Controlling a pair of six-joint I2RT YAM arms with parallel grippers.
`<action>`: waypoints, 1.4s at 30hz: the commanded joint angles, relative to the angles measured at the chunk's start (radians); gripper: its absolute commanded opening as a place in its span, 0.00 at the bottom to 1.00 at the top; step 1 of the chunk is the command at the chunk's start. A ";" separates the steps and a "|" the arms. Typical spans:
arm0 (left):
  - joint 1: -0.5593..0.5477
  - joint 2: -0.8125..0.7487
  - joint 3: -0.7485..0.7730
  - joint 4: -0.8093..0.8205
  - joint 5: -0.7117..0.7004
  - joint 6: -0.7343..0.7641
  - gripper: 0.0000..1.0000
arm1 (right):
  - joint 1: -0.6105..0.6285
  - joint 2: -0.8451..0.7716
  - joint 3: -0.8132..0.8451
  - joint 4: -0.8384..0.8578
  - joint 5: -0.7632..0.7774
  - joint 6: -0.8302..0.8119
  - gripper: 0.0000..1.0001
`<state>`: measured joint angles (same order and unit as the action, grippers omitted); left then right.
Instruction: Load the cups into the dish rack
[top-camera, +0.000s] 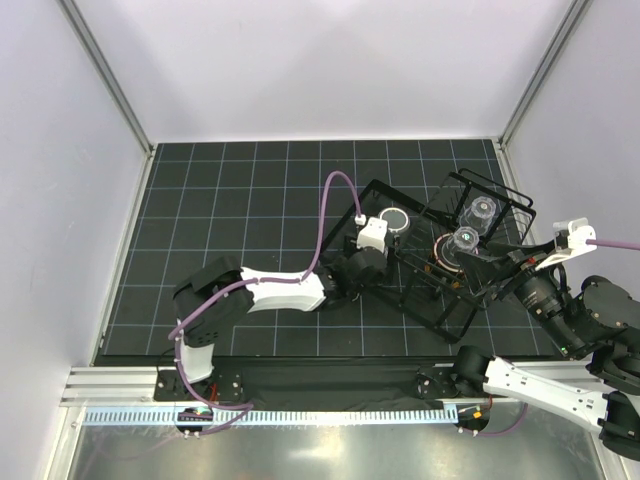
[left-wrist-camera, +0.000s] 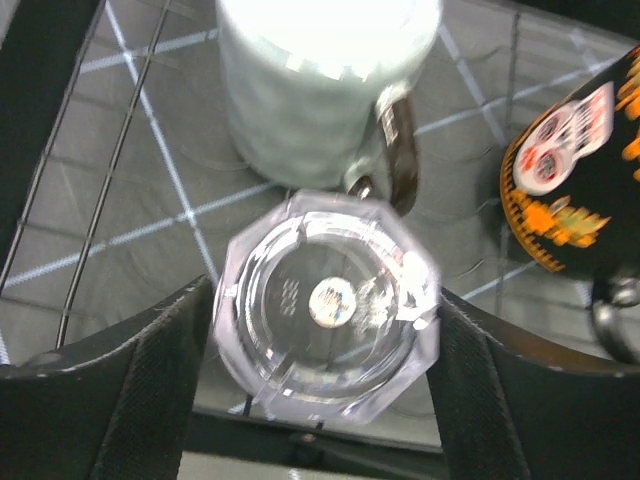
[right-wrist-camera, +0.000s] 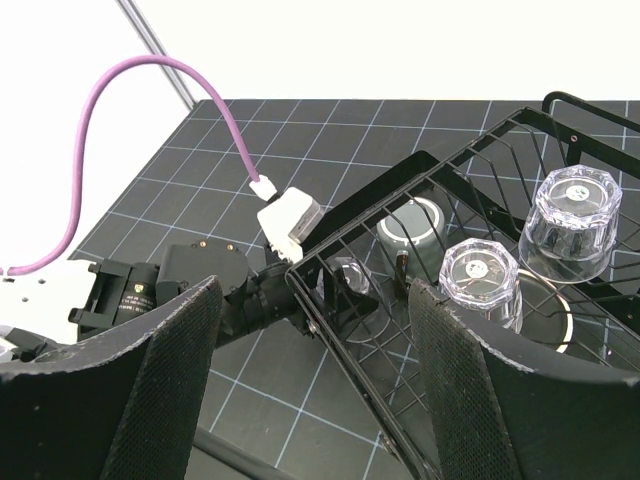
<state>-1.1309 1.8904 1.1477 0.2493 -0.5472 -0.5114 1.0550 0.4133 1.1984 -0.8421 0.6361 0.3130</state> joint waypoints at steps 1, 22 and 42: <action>0.005 -0.020 -0.031 0.001 -0.003 0.007 0.79 | 0.007 0.022 -0.002 0.028 0.004 0.001 0.76; 0.006 -0.453 -0.293 0.045 0.300 -0.070 1.00 | 0.007 0.087 -0.017 0.012 -0.026 0.015 0.90; 0.026 -1.211 -0.655 -0.053 0.317 -0.527 1.00 | 0.007 0.206 -0.166 -0.011 -0.127 0.199 1.00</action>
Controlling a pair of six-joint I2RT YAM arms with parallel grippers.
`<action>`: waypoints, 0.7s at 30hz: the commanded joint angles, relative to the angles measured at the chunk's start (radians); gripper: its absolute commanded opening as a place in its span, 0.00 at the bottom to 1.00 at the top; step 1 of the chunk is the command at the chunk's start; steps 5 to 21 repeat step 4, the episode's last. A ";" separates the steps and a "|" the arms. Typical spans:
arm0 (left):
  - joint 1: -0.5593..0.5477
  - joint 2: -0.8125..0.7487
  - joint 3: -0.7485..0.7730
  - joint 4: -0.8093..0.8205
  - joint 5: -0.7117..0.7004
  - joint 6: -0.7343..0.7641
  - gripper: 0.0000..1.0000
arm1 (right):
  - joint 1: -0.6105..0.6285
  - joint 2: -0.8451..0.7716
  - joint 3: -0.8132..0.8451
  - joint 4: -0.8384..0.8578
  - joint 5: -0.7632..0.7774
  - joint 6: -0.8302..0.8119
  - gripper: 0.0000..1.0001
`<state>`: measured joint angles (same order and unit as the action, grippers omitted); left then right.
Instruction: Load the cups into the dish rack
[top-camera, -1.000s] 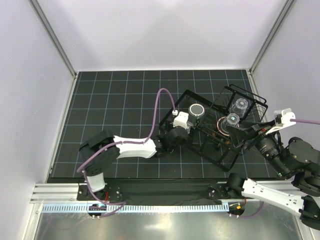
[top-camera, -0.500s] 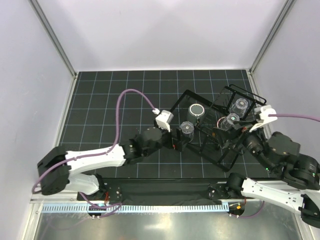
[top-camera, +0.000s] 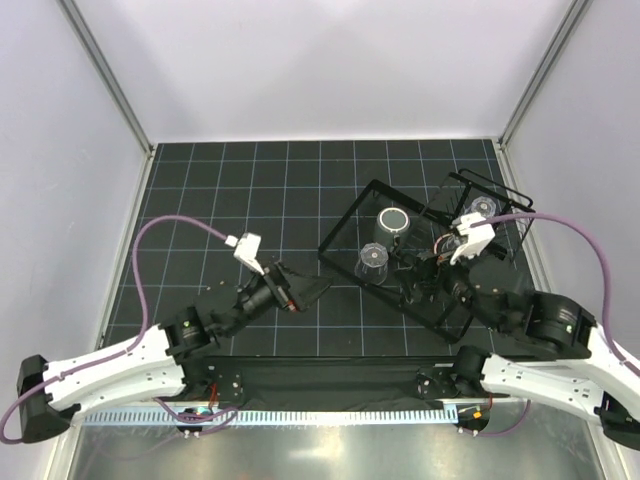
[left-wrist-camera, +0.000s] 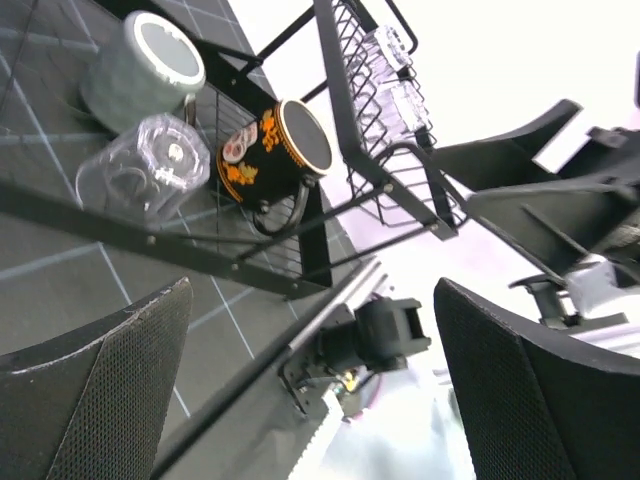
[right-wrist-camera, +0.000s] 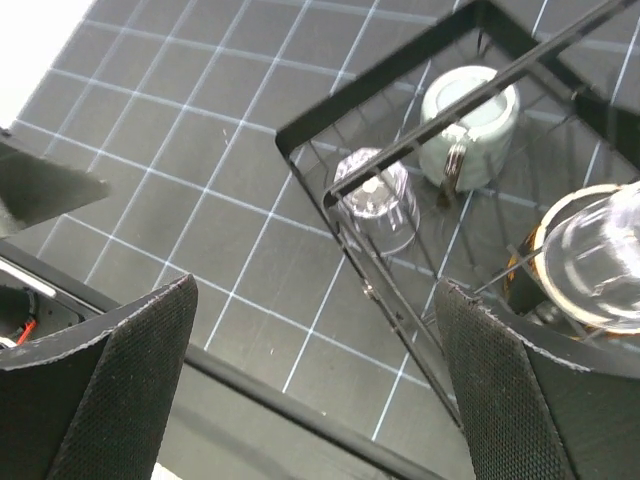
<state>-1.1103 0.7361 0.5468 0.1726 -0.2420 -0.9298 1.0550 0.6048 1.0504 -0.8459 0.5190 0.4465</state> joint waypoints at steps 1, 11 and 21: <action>0.006 -0.105 -0.095 0.036 0.021 -0.122 1.00 | 0.005 0.007 -0.033 0.014 -0.022 0.069 1.00; 0.006 -0.167 -0.165 0.140 0.101 -0.159 1.00 | 0.007 -0.081 -0.116 0.095 -0.059 0.070 1.00; 0.006 -0.167 -0.165 0.140 0.101 -0.159 1.00 | 0.007 -0.081 -0.116 0.095 -0.059 0.070 1.00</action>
